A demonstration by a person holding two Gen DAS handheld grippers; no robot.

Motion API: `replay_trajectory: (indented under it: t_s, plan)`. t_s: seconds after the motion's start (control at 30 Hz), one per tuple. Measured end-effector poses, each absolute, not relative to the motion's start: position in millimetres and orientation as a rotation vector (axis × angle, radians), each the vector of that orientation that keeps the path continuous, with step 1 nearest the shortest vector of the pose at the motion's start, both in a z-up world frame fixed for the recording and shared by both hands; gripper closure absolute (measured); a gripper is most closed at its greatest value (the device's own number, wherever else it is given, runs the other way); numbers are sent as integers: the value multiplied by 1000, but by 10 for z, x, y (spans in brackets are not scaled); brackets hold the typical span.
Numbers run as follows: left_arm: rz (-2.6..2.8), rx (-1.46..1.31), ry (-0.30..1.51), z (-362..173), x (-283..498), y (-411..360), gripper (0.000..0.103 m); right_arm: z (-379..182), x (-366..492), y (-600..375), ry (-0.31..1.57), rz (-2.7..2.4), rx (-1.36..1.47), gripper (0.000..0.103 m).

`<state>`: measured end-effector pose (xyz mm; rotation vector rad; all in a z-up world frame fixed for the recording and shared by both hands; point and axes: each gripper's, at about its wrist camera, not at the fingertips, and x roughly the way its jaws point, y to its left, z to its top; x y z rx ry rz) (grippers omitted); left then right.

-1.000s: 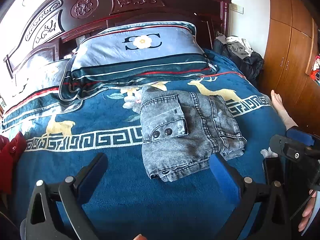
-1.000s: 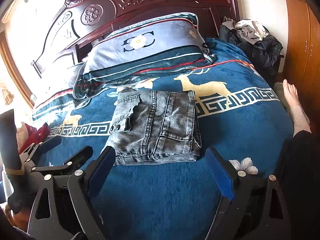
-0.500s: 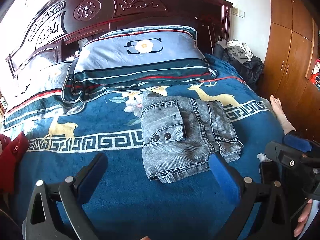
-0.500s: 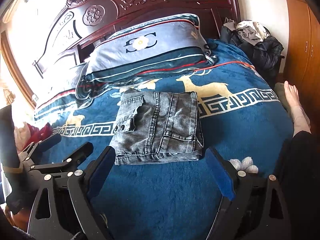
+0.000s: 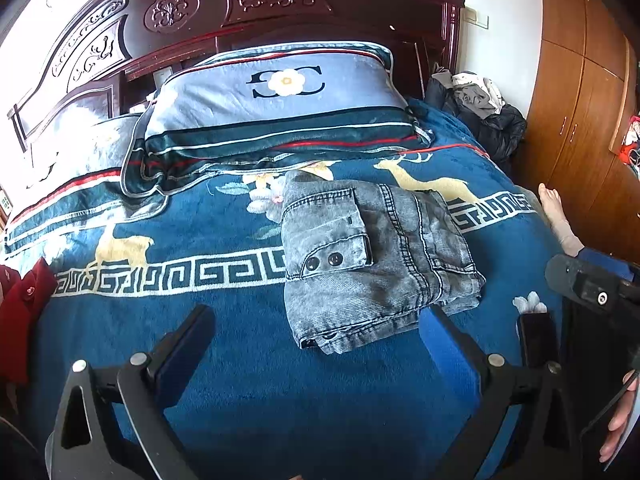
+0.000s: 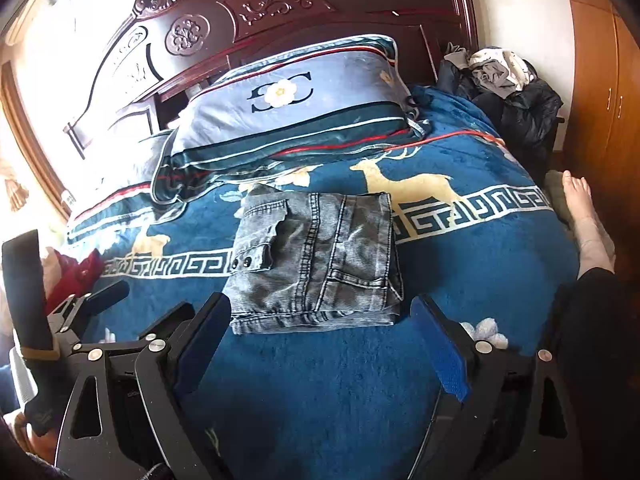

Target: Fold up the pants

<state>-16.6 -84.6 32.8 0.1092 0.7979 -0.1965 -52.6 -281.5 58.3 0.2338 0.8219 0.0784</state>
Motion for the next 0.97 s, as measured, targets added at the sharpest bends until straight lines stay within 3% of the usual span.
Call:
replay_trajectory:
  t_s: [0.97]
  plan:
    - [-198,50,865,131,-76,-763,0,386,-407,-2778,869,82,232,11]
